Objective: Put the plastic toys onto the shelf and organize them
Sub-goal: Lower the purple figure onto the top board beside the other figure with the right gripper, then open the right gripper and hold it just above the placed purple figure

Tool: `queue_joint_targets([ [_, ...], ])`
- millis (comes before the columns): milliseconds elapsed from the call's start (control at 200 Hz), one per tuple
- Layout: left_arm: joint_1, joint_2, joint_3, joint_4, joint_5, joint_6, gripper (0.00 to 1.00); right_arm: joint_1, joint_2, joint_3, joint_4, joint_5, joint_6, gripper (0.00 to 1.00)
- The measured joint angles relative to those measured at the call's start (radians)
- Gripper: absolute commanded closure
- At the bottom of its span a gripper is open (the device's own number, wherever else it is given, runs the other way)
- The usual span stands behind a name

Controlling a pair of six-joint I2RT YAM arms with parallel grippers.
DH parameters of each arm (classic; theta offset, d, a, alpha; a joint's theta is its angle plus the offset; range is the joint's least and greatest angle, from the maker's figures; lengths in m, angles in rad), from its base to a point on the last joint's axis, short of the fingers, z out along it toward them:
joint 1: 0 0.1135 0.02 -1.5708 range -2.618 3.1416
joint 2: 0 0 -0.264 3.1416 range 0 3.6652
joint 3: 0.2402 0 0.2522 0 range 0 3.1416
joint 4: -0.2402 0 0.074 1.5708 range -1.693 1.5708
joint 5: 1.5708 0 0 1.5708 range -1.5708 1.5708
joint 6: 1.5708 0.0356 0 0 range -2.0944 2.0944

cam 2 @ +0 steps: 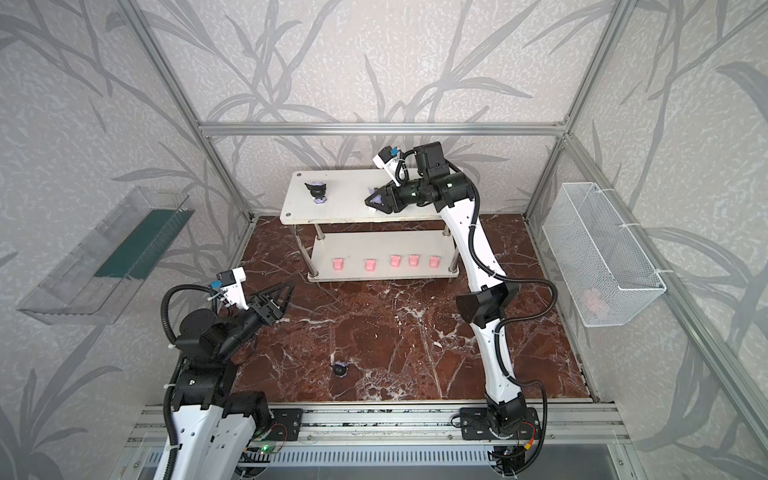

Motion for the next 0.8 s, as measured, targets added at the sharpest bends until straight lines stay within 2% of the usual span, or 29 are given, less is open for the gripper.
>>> queue_joint_targets([
  [355, 0.0, 0.0, 0.0, 0.0, 0.0, 0.0, 0.31, -0.006, -0.047, -0.016, -0.01, 0.069, 0.016, 0.46],
  [800, 0.0, 0.0, 0.0, 0.001, 0.0, -0.003, 0.31, -0.04, -0.152, -0.1, -0.008, 0.098, 0.024, 0.46],
])
